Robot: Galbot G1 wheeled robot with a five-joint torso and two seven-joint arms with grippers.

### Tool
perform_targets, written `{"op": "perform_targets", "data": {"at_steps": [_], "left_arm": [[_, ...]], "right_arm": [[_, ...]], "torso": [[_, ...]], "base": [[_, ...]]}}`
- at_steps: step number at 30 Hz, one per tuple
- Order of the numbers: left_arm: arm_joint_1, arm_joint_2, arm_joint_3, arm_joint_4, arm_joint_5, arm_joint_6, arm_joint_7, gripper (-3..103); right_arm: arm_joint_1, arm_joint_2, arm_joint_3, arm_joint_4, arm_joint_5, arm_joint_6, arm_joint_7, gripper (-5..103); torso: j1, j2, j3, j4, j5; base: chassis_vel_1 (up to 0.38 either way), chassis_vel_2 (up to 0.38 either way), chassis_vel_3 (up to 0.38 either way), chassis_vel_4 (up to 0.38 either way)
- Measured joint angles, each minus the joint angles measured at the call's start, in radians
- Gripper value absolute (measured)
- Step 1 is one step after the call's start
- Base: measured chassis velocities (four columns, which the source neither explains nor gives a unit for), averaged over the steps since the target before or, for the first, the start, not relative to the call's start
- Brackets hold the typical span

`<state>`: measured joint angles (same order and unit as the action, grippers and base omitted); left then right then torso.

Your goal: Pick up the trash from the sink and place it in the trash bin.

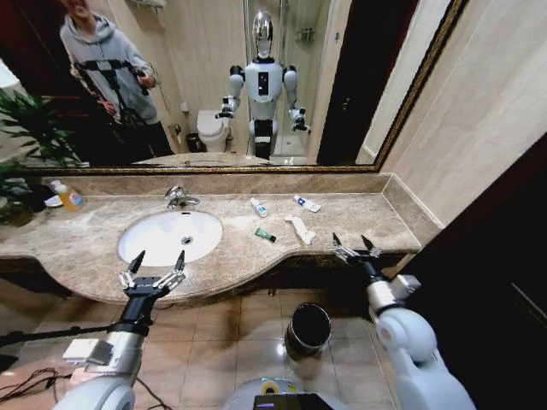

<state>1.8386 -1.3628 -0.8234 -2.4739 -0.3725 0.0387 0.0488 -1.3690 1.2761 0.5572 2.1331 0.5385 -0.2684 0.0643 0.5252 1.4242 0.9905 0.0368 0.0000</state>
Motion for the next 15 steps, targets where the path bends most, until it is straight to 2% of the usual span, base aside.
{"op": "perform_targets", "data": {"at_steps": [4, 10, 15], "left_arm": [[0.0, 0.0, 0.0, 0.0, 0.0, 0.0, 0.0, 100], [0.0, 0.0, 0.0, 0.0, 0.0, 0.0, 0.0, 100], [0.0, 0.0, 0.0, 0.0, 0.0, 0.0, 0.0, 100]], "right_arm": [[0.08, 0.01, -0.066, -0.083, -0.022, 0.0, -0.008, 100], [0.176, 0.024, -0.147, -0.188, -0.11, -0.001, -0.01, 100], [0.245, 0.021, -0.185, -0.25, -0.112, -0.027, -0.004, 100]], "torso": [[0.0, 0.0, 0.0, -0.0001, 0.0001], [0.0, 0.0, 0.0, 0.0, 0.0002], [0.0, 0.0, 0.0, 0.0, 0.0]], "base": [[0.0, 0.0, 0.0, 0.0], [0.0, 0.0, 0.0, 0.0], [0.0, 0.0, 0.0, 0.0]]}}
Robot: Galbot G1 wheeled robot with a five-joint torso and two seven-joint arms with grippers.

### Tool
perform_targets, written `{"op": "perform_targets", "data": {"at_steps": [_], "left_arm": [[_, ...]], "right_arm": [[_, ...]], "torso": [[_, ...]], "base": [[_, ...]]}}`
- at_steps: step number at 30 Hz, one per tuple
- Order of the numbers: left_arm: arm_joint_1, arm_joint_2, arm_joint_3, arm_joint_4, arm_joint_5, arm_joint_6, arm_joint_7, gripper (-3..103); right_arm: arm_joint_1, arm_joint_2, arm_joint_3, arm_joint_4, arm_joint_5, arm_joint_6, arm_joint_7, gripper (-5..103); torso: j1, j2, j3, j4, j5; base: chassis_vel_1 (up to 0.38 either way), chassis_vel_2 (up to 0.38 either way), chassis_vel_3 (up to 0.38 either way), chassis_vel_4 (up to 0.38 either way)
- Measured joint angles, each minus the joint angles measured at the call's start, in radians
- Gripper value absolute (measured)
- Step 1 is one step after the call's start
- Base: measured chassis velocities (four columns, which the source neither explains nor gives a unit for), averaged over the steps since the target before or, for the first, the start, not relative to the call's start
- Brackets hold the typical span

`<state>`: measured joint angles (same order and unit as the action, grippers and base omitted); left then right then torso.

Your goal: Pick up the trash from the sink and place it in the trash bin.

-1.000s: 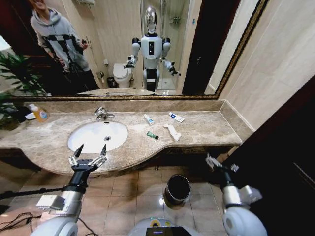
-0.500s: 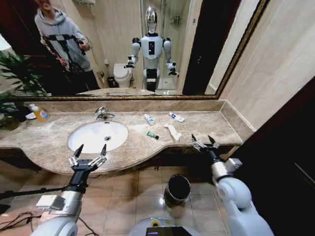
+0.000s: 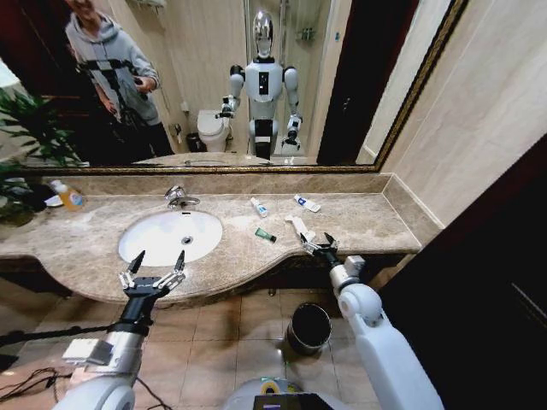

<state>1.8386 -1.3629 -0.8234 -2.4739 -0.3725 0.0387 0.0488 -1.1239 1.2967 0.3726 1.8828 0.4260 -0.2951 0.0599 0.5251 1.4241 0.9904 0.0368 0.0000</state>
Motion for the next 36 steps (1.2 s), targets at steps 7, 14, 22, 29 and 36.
{"op": "perform_targets", "data": {"at_steps": [7, 14, 22, 29, 36], "left_arm": [[0.0, 0.0, 0.0, 0.0, 0.0, 0.0, 0.0, 100], [0.0, 0.0, 0.0, 0.0, 0.0, 0.0, 0.0, 100], [0.0, 0.0, 0.0, 0.0, 0.0, 0.0, 0.0, 100], [0.0, 0.0, 0.0, 0.0, 0.0, 0.0, 0.0, 100], [0.0, 0.0, 0.0, 0.0, 0.0, 0.0, 0.0, 100]], "right_arm": [[0.057, 0.008, -0.022, -0.104, -0.013, 0.0, 0.003, 100], [0.082, 0.016, -0.017, -0.168, -0.029, 0.03, 0.001, 89], [0.073, 0.017, -0.007, -0.174, -0.028, 0.047, -0.017, 62], [0.06, 0.016, 0.003, -0.161, -0.028, 0.05, -0.019, 35], [0.049, 0.014, 0.015, -0.145, -0.025, 0.051, -0.019, 14]], "torso": [[0.0, 0.0, 0.0, 0.0, 0.0001], [0.0, 0.0, 0.0, 0.0, 0.0], [0.0, 0.0, 0.0, 0.0, 0.0], [0.0, 0.0, 0.0, 0.0, 0.0001], [0.0, 0.0, 0.0, 0.0, 0.0001]], "base": [[0.0, 0.0, 0.0, 0.0], [0.0, 0.0, 0.0, 0.0], [0.0, 0.0, 0.0, 0.0], [0.0, 0.0, 0.0, 0.0], [0.0, 0.0, 0.0, 0.0]]}}
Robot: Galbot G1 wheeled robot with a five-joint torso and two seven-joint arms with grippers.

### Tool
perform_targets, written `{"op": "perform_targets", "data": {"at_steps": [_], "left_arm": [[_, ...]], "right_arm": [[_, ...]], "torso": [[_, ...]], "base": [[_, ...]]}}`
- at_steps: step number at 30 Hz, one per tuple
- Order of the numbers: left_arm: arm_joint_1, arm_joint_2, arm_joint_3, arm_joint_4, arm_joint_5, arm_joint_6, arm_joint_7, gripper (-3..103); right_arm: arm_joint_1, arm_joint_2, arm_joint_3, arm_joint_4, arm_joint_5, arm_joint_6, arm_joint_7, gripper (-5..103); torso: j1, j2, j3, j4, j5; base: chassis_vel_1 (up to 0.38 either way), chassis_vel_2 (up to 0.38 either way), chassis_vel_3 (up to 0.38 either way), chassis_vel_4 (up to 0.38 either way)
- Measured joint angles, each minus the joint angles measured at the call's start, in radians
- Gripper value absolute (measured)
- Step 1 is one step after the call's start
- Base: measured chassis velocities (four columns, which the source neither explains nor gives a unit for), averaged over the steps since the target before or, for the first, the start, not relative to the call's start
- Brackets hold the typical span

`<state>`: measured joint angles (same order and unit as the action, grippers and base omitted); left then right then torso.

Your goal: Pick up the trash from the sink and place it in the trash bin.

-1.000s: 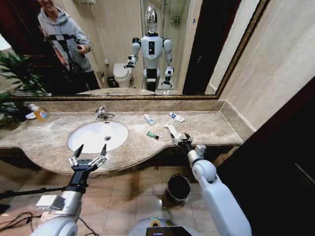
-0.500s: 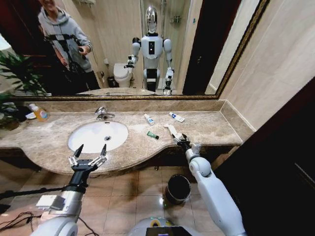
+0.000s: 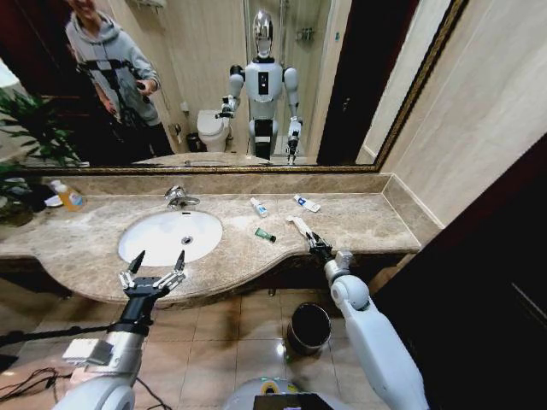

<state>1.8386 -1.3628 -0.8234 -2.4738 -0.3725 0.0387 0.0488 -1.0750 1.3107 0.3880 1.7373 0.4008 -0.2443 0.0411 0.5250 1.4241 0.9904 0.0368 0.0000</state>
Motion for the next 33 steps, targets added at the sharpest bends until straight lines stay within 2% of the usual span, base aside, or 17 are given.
{"op": "perform_targets", "data": {"at_steps": [2, 3, 14, 22, 28, 31, 33], "left_arm": [[0.0, 0.0, 0.0, 0.0, 0.0, 0.0, 0.0, 100], [0.0, 0.0, 0.0, 0.0, 0.0, 0.0, 0.0, 100], [0.0, 0.0, 0.0, 0.0, 0.0, 0.0, 0.0, 100], [0.0, 0.0, 0.0, 0.0, 0.0, 0.0, 0.0, 100], [0.0, 0.0, 0.0, 0.0, 0.0, 0.0, 0.0, 100], [0.0, 0.0, 0.0, 0.0, 0.0, 0.0, 0.0, 100], [0.0, 0.0, 0.0, 0.0, 0.0, 0.0, 0.0, 100]], "right_arm": [[-0.005, -0.005, 0.005, 0.007, 0.003, 0.001, 0.0, 3], [-0.006, -0.006, 0.006, 0.009, 0.004, 0.001, 0.0, 1], [-0.046, -0.015, 0.034, 0.067, 0.017, 0.004, -0.001, 0], [-0.131, -0.038, 0.097, 0.193, 0.04, 0.033, -0.025, 0], [-0.297, -0.069, 0.177, 0.332, 0.047, 0.095, -0.067, 0], [-0.37, -0.048, 0.209, 0.369, 0.047, 0.12, -0.072, 0], [-0.46, -0.005, 0.236, 0.397, 0.037, 0.162, -0.079, 0]], "torso": [[0.0, 0.0, 0.0, 0.0, -0.0001], [0.0, 0.0, 0.0, 0.0, 0.0], [0.0, 0.0, 0.0, 0.0, 0.0], [0.0, 0.0, 0.0, 0.0001, -0.0001], [0.0, 0.0, 0.0, -0.0001, 0.0], [0.0, 0.0, 0.0, 0.0, 0.0], [0.0, 0.0, 0.0, 0.0001, 0.0001]], "base": [[0.0, 0.0, 0.0, 0.0], [0.0, 0.0, 0.0, 0.0], [0.0, 0.0, 0.0, 0.0], [0.0, 0.0, 0.0, 0.0], [0.0, 0.0, 0.0, 0.0], [0.0, 0.0, 0.0, 0.0], [0.0, 0.0, 0.0, 0.0]]}}
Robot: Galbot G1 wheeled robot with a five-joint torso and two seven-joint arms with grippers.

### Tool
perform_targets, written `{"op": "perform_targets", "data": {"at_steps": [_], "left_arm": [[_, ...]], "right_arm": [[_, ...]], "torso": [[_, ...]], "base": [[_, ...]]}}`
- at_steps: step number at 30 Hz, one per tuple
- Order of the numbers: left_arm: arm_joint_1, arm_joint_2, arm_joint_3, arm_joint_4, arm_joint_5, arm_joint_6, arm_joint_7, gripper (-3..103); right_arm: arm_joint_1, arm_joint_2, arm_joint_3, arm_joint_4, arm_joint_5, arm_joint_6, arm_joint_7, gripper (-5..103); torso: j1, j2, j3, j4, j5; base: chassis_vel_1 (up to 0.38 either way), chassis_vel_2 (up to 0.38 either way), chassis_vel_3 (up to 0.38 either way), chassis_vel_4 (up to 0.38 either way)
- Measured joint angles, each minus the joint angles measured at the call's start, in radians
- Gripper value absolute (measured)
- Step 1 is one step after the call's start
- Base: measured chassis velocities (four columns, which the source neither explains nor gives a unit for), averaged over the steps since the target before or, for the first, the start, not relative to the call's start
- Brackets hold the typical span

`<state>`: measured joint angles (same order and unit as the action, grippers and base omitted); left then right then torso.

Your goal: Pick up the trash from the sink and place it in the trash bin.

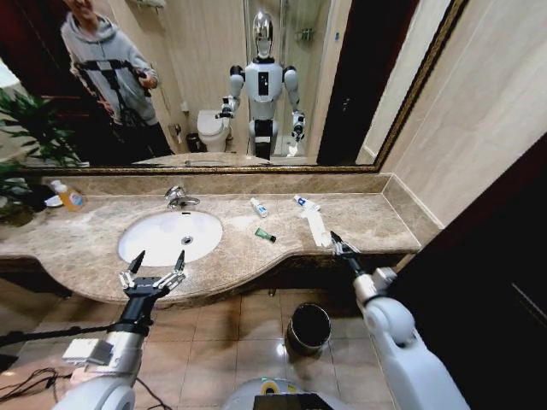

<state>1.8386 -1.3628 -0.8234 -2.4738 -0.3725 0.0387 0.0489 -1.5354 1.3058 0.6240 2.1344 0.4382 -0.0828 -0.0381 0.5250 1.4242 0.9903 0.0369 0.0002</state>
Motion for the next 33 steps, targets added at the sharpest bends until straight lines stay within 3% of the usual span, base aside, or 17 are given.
{"op": "perform_targets", "data": {"at_steps": [2, 5, 6, 8, 14, 17, 21, 26, 33], "left_arm": [[0.0, 0.0, 0.0, 0.0, 0.0, 0.0, 0.0, 100], [0.0, 0.0, 0.0, 0.0, 0.0, 0.0, 0.0, 100], [0.0, 0.0, 0.0, 0.0, 0.0, 0.0, 0.0, 100], [0.0, 0.0, 0.0, 0.0, 0.0, 0.0, 0.0, 100], [0.0, 0.0, 0.0, 0.0, 0.0, 0.0, 0.0, 100], [0.0, 0.0, 0.0, 0.0, 0.0, 0.0, 0.0, 100], [0.0, 0.0, 0.0, 0.0, 0.0, 0.0, 0.0, 100], [0.0, 0.0, 0.0, 0.0, 0.0, 0.0, 0.0, 100], [0.0, 0.0, 0.0, 0.0, 0.0, 0.0, 0.0, 100]], "right_arm": [[-0.051, 0.024, 0.013, 0.008, -0.011, 0.028, -0.007, 0], [-0.165, 0.087, 0.045, -0.034, -0.098, 0.158, -0.014, 0], [-0.165, 0.087, 0.045, -0.034, -0.098, 0.158, -0.014, 0], [-0.212, 0.129, 0.056, -0.084, -0.146, 0.232, -0.013, 0], [-0.286, 0.158, 0.055, -0.162, -0.182, 0.321, -0.01, 0], [-0.287, 0.16, 0.034, -0.285, -0.235, 0.365, -0.007, 0], [-0.228, 0.162, 0.009, -0.475, -0.347, 0.388, -0.01, 0], [-0.155, 0.156, -0.013, -0.617, -0.409, 0.382, -0.017, 0], [0.076, 0.137, -0.044, -0.904, -0.531, 0.298, -0.04, 0]], "torso": [[0.0, 0.0, 0.0, -0.0001, -0.0002], [0.0, 0.0, 0.0, -0.0003, -0.0004], [0.0, 0.0, 0.0, -0.0003, -0.0004], [0.0, 0.0, 0.0, -0.0001, 0.0], [0.0, 0.0, 0.0, -0.0002, -0.0004], [0.0, 0.0, 0.0, -0.0001, -0.0002], [0.0, 0.0, 0.0, 0.0, 0.0], [0.0, 0.0, 0.0, -0.0001, -0.0002], [0.0, 0.0, 0.0, 0.0001, -0.0002]], "base": [[0.0, 0.0, 0.0, 0.0], [0.0, 0.0, 0.0, 0.0], [0.0, 0.0, 0.0, 0.0], [0.0, 0.0, 0.0, 0.0], [0.0, 0.0, 0.0, 0.0], [0.0, 0.0, 0.0, 0.0], [0.0, 0.0, 0.0, 0.0], [0.0, 0.0, 0.0, 0.0], [0.0, 0.0, 0.0, 0.0]]}}
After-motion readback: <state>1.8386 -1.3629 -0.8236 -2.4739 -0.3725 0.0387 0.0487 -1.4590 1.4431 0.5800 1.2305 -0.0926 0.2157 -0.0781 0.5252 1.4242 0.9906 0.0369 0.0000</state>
